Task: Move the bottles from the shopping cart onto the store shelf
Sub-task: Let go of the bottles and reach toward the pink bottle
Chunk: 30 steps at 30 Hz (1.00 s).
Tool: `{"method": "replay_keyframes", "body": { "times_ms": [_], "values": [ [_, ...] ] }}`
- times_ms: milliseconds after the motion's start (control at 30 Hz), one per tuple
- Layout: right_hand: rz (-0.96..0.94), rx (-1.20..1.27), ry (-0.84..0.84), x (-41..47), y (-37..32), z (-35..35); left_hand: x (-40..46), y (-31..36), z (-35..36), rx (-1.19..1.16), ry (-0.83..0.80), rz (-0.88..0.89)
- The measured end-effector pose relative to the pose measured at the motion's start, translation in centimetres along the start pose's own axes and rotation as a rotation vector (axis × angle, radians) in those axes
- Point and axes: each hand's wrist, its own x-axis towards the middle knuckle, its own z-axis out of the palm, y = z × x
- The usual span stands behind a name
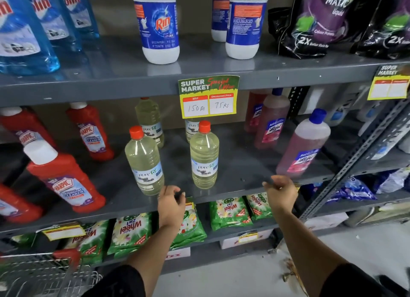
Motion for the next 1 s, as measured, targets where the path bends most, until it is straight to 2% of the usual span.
{"method": "replay_keyframes", "body": {
  "times_ms": [100, 200, 333, 533, 767, 1000],
  "values": [
    [-0.004, 0.059, 0.210, 0.5, 0.5, -0.9, 0.8, 0.7, 0.8, 0.158, -0.150, 0.093],
    [0.035, 0.074, 0.281, 2.7, 1.0, -2.1, 1.3, 1.6, 2.0, 0.307, -0.243, 0.180],
    [0.057, 0.005, 0.141, 6.0, 2.1, -3.1, 1.5, 1.3, 3.4, 0.474, -0.254, 0.186],
    [-0.028, 0.008, -0.023, 9.7, 1.9, -3.2, 1.5, 0.9, 3.7, 0.513, -0.276, 0.199],
    [-0.036, -0.029, 0.032, 10.7, 2.7, -2.5, 1.4, 1.2, 2.7, 0.549, -0.263, 0.219],
    [-0.072, -0.067, 0.007, 12.5, 2.7, -1.7, 1.2, 1.8, 2.7, 0.578, -0.283, 0.178]
  ]
}}
